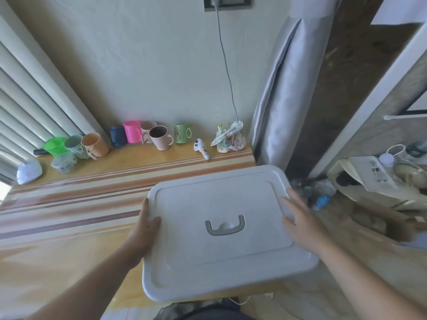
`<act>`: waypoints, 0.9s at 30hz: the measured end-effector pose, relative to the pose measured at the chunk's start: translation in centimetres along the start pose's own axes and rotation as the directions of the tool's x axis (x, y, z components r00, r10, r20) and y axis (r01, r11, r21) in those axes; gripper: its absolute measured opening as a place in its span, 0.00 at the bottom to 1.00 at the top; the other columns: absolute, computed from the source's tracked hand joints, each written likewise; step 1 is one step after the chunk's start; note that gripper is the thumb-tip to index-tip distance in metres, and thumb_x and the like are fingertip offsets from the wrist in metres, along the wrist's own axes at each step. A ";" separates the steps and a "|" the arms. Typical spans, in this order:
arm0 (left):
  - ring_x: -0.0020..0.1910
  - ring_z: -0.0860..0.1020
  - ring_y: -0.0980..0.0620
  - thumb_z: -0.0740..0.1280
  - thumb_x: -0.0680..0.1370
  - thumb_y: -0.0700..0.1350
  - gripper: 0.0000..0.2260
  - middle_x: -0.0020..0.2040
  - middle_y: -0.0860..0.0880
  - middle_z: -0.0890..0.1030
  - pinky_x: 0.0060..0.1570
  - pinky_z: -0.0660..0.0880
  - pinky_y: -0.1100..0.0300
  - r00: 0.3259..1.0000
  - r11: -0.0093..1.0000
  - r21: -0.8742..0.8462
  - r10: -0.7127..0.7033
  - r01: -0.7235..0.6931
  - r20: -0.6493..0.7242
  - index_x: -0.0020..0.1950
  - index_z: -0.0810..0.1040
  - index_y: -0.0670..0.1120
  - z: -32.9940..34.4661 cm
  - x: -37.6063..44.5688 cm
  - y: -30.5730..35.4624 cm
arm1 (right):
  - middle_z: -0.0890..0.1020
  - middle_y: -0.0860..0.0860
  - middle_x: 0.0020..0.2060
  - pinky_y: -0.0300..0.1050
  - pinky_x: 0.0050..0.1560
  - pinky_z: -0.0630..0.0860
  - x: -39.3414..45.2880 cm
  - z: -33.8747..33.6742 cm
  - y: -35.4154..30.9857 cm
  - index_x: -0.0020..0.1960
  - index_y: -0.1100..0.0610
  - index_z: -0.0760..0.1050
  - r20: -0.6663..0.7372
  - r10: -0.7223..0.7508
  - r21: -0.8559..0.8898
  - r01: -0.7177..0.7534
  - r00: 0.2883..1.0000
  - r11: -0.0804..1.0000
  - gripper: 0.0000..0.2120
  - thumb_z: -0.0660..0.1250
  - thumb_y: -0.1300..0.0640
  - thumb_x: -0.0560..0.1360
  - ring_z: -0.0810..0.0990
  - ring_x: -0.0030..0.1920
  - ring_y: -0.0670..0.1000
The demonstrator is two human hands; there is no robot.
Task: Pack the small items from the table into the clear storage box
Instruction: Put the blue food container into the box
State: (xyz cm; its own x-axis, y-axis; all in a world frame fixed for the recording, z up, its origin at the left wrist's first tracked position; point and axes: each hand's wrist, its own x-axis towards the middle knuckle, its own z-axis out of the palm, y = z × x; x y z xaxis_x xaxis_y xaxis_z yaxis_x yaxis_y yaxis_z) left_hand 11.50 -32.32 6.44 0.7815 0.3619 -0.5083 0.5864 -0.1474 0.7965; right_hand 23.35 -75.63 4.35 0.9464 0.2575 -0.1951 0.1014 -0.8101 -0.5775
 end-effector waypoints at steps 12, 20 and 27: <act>0.61 0.76 0.35 0.58 0.85 0.53 0.29 0.69 0.39 0.73 0.51 0.71 0.47 0.958 0.859 0.512 0.167 -0.025 -0.234 0.84 0.48 0.60 2.0 -2.9 -4.6 | 0.77 0.59 0.67 0.52 0.51 0.74 -1.1 1.5 -0.7 0.85 0.45 0.49 -0.076 0.159 -0.118 -0.167 0.984 0.979 0.34 0.57 0.40 0.82 0.78 0.63 0.63; 0.61 0.75 0.32 0.58 0.85 0.54 0.27 0.66 0.34 0.74 0.57 0.72 0.41 0.939 0.830 0.558 0.201 -0.013 -0.278 0.83 0.52 0.61 -1.8 5.9 0.4 | 0.68 0.63 0.72 0.60 0.63 0.72 7.3 2.0 -6.3 0.85 0.48 0.44 -0.046 0.183 -0.172 -0.189 0.982 0.967 0.37 0.53 0.35 0.83 0.71 0.70 0.67; 0.71 0.65 0.35 0.55 0.82 0.63 0.29 0.74 0.40 0.62 0.68 0.67 0.39 0.914 0.629 0.777 0.325 -0.016 -0.244 0.82 0.52 0.60 -1.7 6.2 0.5 | 0.51 0.55 0.82 0.64 0.71 0.67 7.3 2.9 -6.8 0.83 0.47 0.46 -0.078 0.030 -0.513 -0.066 0.996 0.856 0.36 0.45 0.33 0.79 0.61 0.74 0.66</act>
State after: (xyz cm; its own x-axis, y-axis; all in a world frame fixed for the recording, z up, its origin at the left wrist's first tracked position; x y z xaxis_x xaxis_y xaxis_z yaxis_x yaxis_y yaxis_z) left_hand 16.27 -28.53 4.22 0.8527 0.5071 -0.1258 0.5218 -0.8141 0.2550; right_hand 28.67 -66.76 4.54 0.9701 0.1907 -0.1498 0.1812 -0.9806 -0.0749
